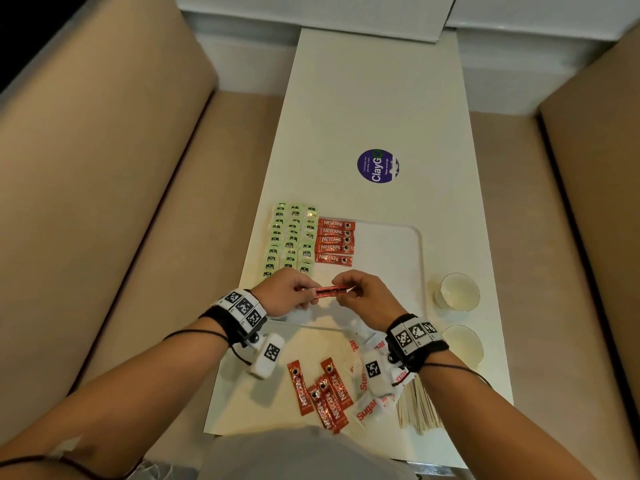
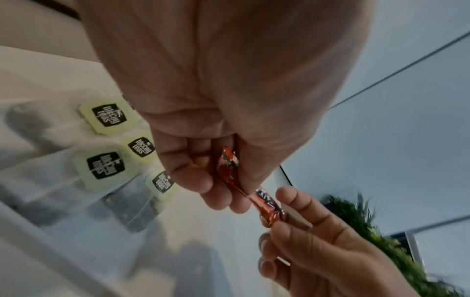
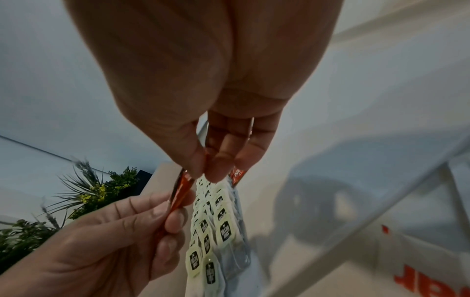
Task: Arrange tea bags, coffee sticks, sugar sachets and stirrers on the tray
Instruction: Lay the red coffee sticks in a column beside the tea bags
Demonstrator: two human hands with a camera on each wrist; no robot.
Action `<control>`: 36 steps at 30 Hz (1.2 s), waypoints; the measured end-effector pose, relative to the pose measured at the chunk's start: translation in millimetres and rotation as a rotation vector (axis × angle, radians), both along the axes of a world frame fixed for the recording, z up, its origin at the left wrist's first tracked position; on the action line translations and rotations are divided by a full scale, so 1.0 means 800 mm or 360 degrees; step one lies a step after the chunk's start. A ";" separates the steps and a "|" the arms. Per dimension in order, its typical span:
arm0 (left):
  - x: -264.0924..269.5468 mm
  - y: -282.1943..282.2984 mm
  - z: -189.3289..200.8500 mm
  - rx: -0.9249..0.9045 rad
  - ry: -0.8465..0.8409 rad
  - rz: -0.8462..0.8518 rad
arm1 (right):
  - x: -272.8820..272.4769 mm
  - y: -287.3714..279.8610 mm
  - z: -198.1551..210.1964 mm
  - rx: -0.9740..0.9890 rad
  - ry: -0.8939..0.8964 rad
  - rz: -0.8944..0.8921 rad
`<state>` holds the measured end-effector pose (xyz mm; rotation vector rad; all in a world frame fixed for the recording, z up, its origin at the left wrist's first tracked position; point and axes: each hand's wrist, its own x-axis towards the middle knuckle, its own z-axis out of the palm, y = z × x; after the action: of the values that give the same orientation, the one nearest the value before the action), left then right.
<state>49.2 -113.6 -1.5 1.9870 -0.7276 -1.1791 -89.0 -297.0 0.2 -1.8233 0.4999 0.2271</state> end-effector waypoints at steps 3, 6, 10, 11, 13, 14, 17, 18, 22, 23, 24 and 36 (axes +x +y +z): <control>-0.003 0.001 0.004 -0.0018 0.0277 0.0119 | -0.003 0.002 0.000 -0.0044 0.0015 0.0059; -0.006 0.002 0.006 -0.0055 0.0445 0.0191 | -0.004 0.005 0.003 0.0019 0.0018 -0.0016; -0.010 0.004 0.010 -0.0077 0.0585 0.0317 | -0.005 0.007 0.003 -0.0075 0.0052 0.0019; -0.011 0.004 0.012 -0.0088 0.0626 0.0350 | -0.005 0.007 0.003 -0.0094 0.0044 0.0032; -0.011 0.004 0.013 -0.0104 0.0697 0.0407 | -0.005 0.008 0.003 -0.0095 0.0010 0.0034; -0.011 0.005 0.014 -0.0112 0.0717 0.0421 | -0.006 0.008 0.003 -0.0084 -0.0008 0.0024; -0.013 0.008 0.018 -0.0128 0.0711 0.0427 | -0.008 0.007 0.003 -0.0146 -0.0026 0.0005; -0.014 0.008 0.019 -0.0135 0.0678 0.0416 | -0.009 0.007 0.004 -0.0183 -0.0023 0.0009; -0.017 0.006 0.017 -0.0140 0.0402 0.0371 | -0.011 0.006 0.009 -0.0177 0.0040 0.0002; -0.017 0.007 0.015 -0.0130 0.0331 0.0370 | -0.011 0.006 0.010 -0.0159 0.0059 0.0003; -0.018 0.007 0.014 -0.0117 0.0272 0.0368 | -0.011 0.006 0.010 -0.0134 0.0077 0.0004; -0.021 0.004 0.011 -0.0074 0.0125 0.0509 | -0.014 0.001 -0.004 0.0091 0.0052 -0.0295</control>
<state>32.7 -110.2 7.1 1.9201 -0.3757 -1.0312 -99.9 -296.5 -3.2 -1.7081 0.6748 0.1428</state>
